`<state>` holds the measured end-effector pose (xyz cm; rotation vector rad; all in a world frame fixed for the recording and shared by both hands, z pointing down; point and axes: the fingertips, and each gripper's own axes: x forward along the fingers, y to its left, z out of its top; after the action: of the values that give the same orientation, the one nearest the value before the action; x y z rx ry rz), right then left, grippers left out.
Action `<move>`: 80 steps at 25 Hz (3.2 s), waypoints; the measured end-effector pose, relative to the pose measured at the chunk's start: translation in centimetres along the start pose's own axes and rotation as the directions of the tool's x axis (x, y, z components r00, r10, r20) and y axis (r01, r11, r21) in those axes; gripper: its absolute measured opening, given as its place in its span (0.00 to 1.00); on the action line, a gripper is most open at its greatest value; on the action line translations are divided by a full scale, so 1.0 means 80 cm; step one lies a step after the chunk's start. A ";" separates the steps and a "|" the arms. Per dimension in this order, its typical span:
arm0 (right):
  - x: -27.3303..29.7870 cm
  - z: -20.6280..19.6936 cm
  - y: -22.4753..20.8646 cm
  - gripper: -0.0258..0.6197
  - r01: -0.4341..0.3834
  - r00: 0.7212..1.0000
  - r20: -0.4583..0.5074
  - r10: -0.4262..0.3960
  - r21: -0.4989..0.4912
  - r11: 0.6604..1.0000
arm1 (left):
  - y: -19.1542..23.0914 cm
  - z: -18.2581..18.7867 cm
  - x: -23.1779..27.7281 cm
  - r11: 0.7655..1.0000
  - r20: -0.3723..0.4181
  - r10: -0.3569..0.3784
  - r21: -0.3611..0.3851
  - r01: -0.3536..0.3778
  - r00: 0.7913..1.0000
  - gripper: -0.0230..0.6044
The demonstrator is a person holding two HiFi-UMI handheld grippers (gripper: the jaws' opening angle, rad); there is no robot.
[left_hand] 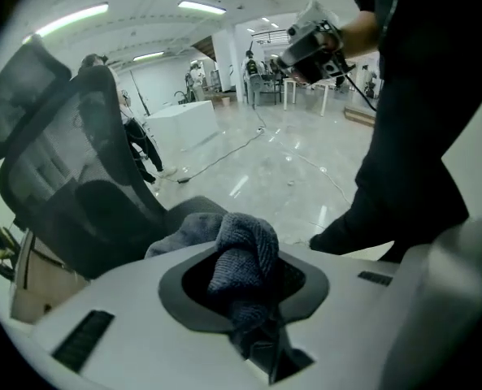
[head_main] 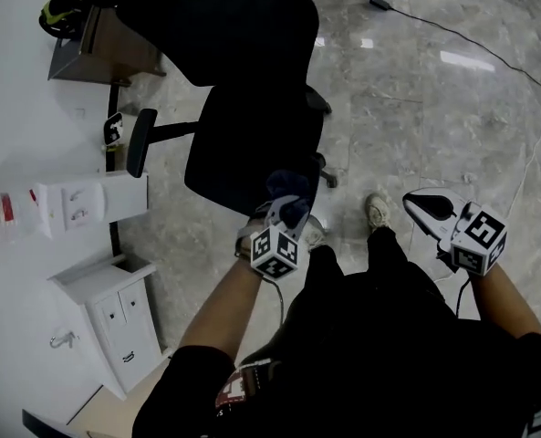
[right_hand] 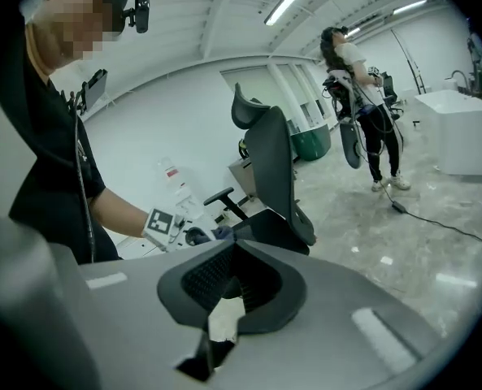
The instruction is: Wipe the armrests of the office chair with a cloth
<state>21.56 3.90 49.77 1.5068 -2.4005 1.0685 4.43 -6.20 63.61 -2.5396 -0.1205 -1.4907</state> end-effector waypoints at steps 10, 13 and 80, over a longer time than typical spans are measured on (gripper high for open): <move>0.071 0.024 0.053 0.03 -0.085 0.995 -0.063 0.081 -0.076 0.993 | -0.030 -0.189 -0.122 0.862 0.138 -0.074 -0.489 0.133 0.988 0.17; 0.075 0.027 0.054 0.03 -0.062 0.995 -0.076 0.058 -0.057 0.996 | 0.084 -0.165 -0.106 0.669 0.334 -0.012 -0.698 0.256 0.943 0.17; -0.034 0.017 -0.030 0.04 0.084 0.996 0.027 -0.086 0.089 0.992 | 0.191 0.224 0.094 0.937 -0.031 0.030 0.348 -0.017 0.999 0.17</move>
<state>25.27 4.45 48.78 1.6490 -2.3138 1.1552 26.03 -17.59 59.76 -2.2235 -0.3179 -1.3657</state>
